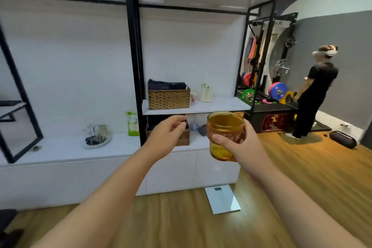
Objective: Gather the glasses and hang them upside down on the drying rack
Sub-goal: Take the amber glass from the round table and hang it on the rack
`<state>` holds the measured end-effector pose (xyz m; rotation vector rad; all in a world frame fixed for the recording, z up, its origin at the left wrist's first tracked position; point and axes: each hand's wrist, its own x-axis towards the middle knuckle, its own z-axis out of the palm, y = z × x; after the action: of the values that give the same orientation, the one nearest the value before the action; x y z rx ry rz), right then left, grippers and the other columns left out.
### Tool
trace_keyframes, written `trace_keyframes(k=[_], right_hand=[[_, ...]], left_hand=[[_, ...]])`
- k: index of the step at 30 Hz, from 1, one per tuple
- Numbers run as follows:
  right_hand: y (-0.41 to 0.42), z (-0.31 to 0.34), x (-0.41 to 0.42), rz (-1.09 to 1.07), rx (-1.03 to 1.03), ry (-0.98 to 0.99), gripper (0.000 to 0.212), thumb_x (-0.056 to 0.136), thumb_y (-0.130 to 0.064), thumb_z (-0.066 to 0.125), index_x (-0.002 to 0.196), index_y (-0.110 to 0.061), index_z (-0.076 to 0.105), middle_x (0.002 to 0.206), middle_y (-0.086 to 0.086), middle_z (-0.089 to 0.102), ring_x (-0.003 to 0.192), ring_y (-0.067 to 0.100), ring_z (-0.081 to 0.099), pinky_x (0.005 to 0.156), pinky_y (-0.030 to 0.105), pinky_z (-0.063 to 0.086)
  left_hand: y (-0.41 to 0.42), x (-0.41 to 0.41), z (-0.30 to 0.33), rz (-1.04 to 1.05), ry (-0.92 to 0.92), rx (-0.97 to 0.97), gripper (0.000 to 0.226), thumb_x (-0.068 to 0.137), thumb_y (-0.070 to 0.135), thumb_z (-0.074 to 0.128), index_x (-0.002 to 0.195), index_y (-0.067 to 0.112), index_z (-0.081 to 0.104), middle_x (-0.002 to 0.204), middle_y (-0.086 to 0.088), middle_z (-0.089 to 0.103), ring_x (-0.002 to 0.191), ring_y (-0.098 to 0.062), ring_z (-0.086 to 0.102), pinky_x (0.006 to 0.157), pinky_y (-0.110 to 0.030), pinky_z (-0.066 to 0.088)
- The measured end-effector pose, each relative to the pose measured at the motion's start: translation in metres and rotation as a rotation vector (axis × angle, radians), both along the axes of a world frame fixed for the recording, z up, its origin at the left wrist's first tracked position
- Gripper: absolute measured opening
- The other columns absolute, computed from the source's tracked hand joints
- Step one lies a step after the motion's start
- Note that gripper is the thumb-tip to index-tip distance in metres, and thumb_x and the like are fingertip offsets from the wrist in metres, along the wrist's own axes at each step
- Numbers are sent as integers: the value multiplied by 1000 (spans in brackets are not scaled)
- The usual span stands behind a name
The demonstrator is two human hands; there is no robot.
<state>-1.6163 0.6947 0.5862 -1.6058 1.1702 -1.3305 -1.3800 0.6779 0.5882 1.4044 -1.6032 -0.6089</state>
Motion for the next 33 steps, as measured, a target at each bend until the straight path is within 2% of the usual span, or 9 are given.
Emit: trace_keyframes(k=[3, 5, 8, 12, 19, 24, 29, 33], right_hand=[[-30, -3, -13, 39, -3, 4, 77, 69, -51, 91, 134, -40, 52, 124, -16, 65, 114, 8, 64, 84, 28, 58], [-50, -7, -19, 57, 4, -4, 78, 71, -49, 91, 136, -39, 50, 125, -16, 63, 114, 9, 63, 85, 30, 59], [-82, -13, -23, 73, 24, 2, 82, 69, -53, 90, 138, -40, 49, 128, -15, 62, 116, 11, 62, 90, 37, 61], [-130, -21, -18, 107, 45, -3, 83, 66, -59, 89, 136, -45, 47, 127, -18, 61, 117, 12, 61, 91, 39, 62], [-243, -33, 4, 152, 43, 33, 78, 69, -55, 91, 134, -48, 49, 128, -18, 62, 118, 10, 61, 90, 35, 61], [-328, -26, 35, 193, 64, 6, 84, 64, -58, 93, 135, -51, 49, 128, -20, 64, 118, 10, 63, 93, 43, 62], [-389, -20, 90, 301, 61, 9, 71, 67, -54, 90, 124, -56, 49, 121, -29, 61, 111, 4, 62, 87, 31, 59], [-437, -29, 155, 389, 54, 55, 85, 69, -61, 88, 139, -53, 41, 126, -27, 57, 114, 4, 58, 86, 31, 56]], left_hand=[[-15, -14, -7, 38, -1, 14, 35, 107, 34, 53, 141, 32, 58, 117, 20, 62, 111, 3, 57, 89, -18, 47], [-29, -21, -9, 68, -4, 12, 36, 106, 31, 54, 142, 32, 58, 119, 18, 63, 113, 0, 59, 96, -25, 50], [-53, -25, -11, 103, -12, 5, 37, 106, 28, 54, 144, 31, 56, 123, 14, 63, 112, 0, 59, 91, -21, 48], [-97, -22, -16, 134, -6, 0, 40, 106, 27, 54, 146, 28, 55, 128, 10, 63, 116, -5, 59, 88, -16, 46], [-209, -7, -30, 144, 13, -18, 40, 106, 29, 54, 146, 32, 54, 127, 14, 62, 117, -4, 58, 88, -18, 45], [-280, 22, -25, 159, 32, -33, 38, 107, 31, 52, 145, 35, 54, 129, 16, 61, 118, -1, 57, 87, -13, 44], [-322, 74, -24, 254, 25, -38, 38, 107, 31, 52, 145, 35, 54, 130, 16, 62, 119, -3, 58, 97, -23, 49], [-341, 132, -34, 369, 29, -20, 35, 106, 29, 55, 140, 36, 57, 124, 16, 63, 114, 3, 58, 93, -18, 47]])
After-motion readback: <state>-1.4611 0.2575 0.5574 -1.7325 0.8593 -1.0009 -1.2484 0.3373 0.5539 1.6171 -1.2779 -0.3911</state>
